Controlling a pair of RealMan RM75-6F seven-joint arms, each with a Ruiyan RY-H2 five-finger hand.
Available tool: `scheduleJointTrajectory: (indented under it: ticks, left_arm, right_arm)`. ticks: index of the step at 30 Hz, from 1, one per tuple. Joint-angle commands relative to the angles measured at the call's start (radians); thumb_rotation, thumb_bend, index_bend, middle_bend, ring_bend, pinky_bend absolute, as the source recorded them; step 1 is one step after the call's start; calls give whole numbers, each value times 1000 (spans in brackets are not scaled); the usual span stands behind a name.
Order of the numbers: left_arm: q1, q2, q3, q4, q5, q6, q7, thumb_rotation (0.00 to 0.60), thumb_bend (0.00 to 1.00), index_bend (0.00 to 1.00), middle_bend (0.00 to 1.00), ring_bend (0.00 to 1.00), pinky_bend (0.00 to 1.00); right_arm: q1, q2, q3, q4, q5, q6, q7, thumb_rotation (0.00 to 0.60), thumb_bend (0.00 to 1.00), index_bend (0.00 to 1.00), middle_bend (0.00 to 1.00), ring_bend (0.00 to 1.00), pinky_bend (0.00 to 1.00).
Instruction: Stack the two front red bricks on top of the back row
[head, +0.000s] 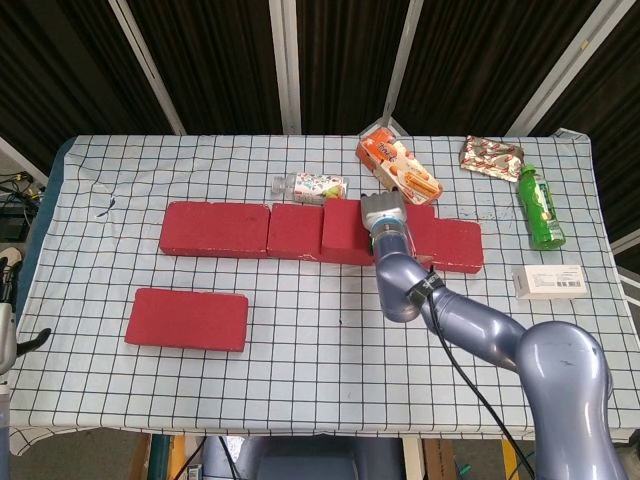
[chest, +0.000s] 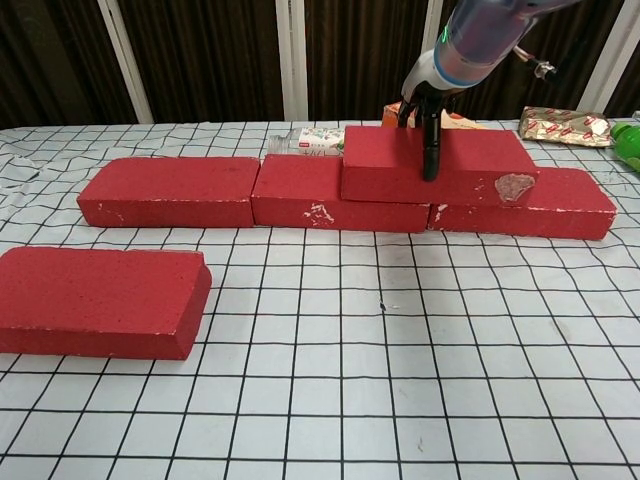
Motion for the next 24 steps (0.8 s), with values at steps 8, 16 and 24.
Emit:
scheduleJointTrajectory:
  ticks: [8, 16, 24]
  left_arm:
    - [1, 1, -1, 1, -2, 3, -1, 600, 98, 81, 0, 0, 110]
    - [2, 0, -2, 0, -4, 9, 3, 600, 98, 81, 0, 0, 110]
    - [1, 0, 0, -1, -6, 8, 6, 600, 98, 83, 0, 0, 110]
  right_arm:
    - [4, 1, 12, -1, -3, 12, -3, 600, 172, 447, 317, 189, 0]
    - [3, -23, 11, 33, 2, -2, -18, 600, 172, 447, 317, 189, 0]
    - [0, -26, 20, 37, 7, -1, -29, 600, 171, 447, 317, 189, 0]
